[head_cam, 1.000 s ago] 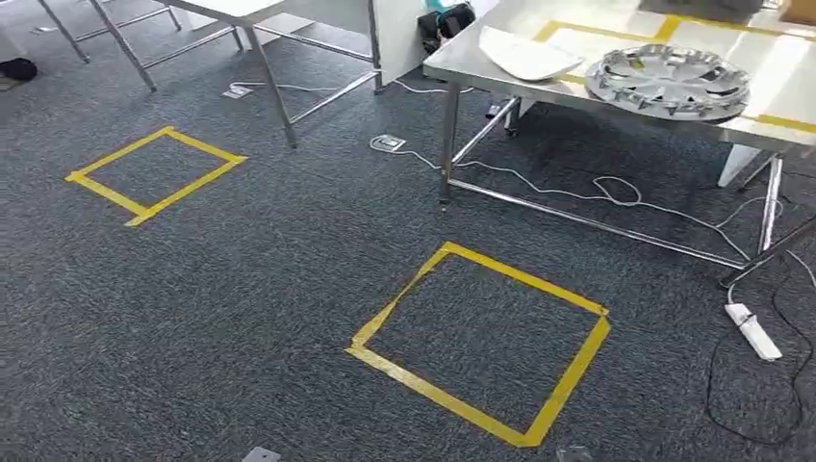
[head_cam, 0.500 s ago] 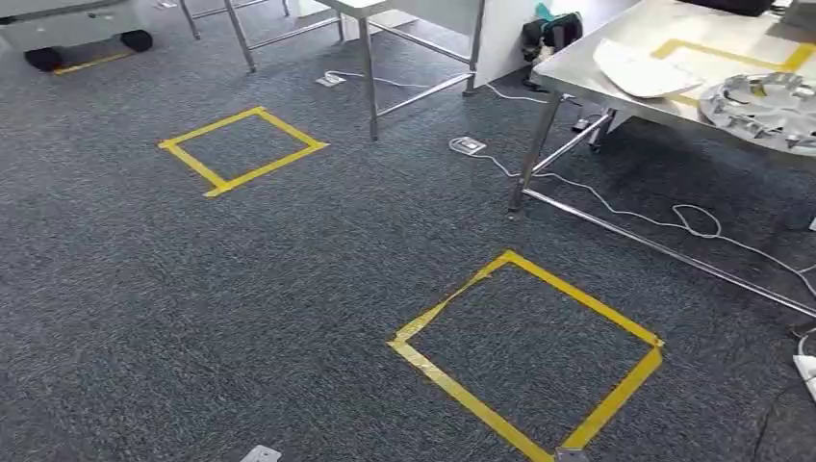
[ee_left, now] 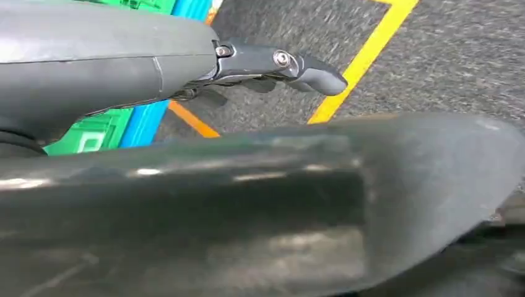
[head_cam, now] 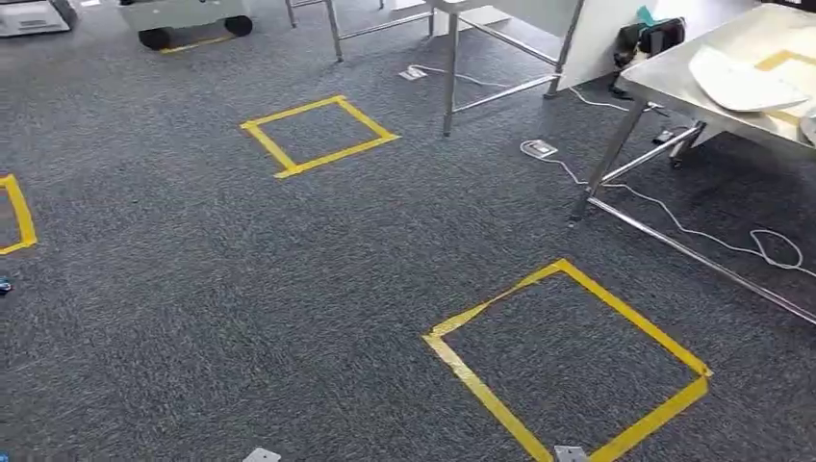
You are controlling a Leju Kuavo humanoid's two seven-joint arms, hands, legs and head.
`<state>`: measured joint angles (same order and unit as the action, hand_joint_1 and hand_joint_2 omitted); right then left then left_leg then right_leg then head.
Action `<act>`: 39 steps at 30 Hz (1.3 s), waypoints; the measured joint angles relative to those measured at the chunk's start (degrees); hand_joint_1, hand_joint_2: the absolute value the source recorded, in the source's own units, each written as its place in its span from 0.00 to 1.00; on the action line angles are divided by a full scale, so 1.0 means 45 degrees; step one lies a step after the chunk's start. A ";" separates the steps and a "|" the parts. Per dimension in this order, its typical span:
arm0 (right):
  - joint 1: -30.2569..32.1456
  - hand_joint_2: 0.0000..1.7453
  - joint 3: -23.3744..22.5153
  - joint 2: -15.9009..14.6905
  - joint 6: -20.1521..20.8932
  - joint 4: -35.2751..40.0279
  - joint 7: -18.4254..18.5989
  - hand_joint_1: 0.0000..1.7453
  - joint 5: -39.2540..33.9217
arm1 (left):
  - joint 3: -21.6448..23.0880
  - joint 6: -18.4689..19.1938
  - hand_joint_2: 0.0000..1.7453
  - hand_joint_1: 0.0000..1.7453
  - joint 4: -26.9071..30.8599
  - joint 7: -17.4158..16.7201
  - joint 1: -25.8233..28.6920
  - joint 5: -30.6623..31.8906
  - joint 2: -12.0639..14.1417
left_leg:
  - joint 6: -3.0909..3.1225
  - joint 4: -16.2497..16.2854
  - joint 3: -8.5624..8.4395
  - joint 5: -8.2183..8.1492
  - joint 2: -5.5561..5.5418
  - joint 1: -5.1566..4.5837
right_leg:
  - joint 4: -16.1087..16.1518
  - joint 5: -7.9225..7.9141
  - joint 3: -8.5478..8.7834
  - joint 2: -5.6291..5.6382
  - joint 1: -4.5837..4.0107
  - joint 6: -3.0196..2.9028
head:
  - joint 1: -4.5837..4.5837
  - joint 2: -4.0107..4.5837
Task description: Take the parts from the cabinet and place them on the table.
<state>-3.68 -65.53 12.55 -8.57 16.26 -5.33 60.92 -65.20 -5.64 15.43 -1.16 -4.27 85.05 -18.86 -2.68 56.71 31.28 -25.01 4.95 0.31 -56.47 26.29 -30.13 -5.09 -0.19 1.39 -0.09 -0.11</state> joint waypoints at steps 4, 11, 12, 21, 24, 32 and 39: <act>-0.0051 0.00 0.0015 0.0000 -0.0005 -0.0005 0.0000 0.00 0.0000 | 0.0000 0.0000 0.00 0.00 0.0000 0.0000 0.0031 0.0000 0.0005 | 0.0530 -0.0095 0.0176 0.0013 -0.0599 -0.0107 | -0.0057 0.0052 0.0071 -0.0489 0.0005 0.0238 | -0.0063 0.0000; 0.0049 0.00 0.0053 0.0000 0.0194 -0.0034 0.0180 0.00 0.0156 | 0.0000 0.0219 0.00 0.00 0.0000 0.0054 0.0016 0.0010 -0.0005 | 0.0893 -0.0121 0.0260 0.0172 -0.1627 -0.0102 | -0.4294 0.1940 -0.1968 0.1102 0.0079 0.0361 | -0.0175 0.0000; 0.0049 0.00 0.0053 0.0000 0.0194 -0.0044 0.0272 0.00 0.0233 | 0.0000 0.0267 0.00 0.00 0.0000 0.0111 0.0022 0.0015 -0.0005 | 0.0886 -0.0120 0.0253 0.0186 -0.1828 -0.0106 | -0.3680 0.1457 -0.1707 0.1122 0.0079 0.0321 | -0.0180 0.0000; -0.0013 0.00 0.0151 -0.0029 0.0029 -0.0097 0.0515 0.00 0.0777 | -0.0024 0.0316 0.00 0.00 0.0000 0.0126 0.0035 0.0010 0.0010 | 0.0368 0.0231 0.0714 0.0104 -0.2105 -0.0058 | -0.0028 -0.0006 -0.0030 0.1636 0.0127 -0.0077 | -0.0147 0.0000; 0.0062 0.00 0.0160 -0.0044 0.0034 -0.0107 0.0617 0.00 0.0898 | -0.0034 0.0316 0.00 0.00 0.0000 0.0107 0.0005 0.0010 0.0010 | 0.0197 0.2909 0.1984 -0.1329 -0.1323 -0.0029 | -0.0024 0.0015 -0.0038 0.1053 0.0083 -0.0182 | -0.0063 0.0000; 0.0043 0.00 0.0243 -0.0112 0.0053 -0.0126 0.0777 0.00 0.1093 | -0.0175 0.0311 0.00 0.00 0.0000 0.0107 -0.0025 0.0005 -0.0014 | 0.0261 0.0108 0.0359 0.0053 -0.0242 0.0026 | -0.0185 0.0280 -0.0044 -0.0146 -0.0024 0.0180 | -0.0064 0.0000; -0.0006 0.00 0.0296 -0.0112 0.0058 -0.0126 0.0792 0.00 0.1185 | -0.0248 0.0330 0.00 0.00 0.0000 0.0107 -0.0020 0.0005 -0.0024 | 0.0790 0.0066 0.0412 0.0135 -0.1218 0.0002 | -0.3190 0.1950 -0.1198 0.1050 0.0099 0.0452 | -0.0272 0.0000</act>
<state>-3.71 -64.19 12.04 -8.31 15.69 -1.77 66.25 -66.31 -4.15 15.43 -0.68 -4.37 85.07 -18.97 0.87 57.00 33.14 -24.40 -0.54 0.32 -70.83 35.07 -35.52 -0.36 0.25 3.43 -1.31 -0.11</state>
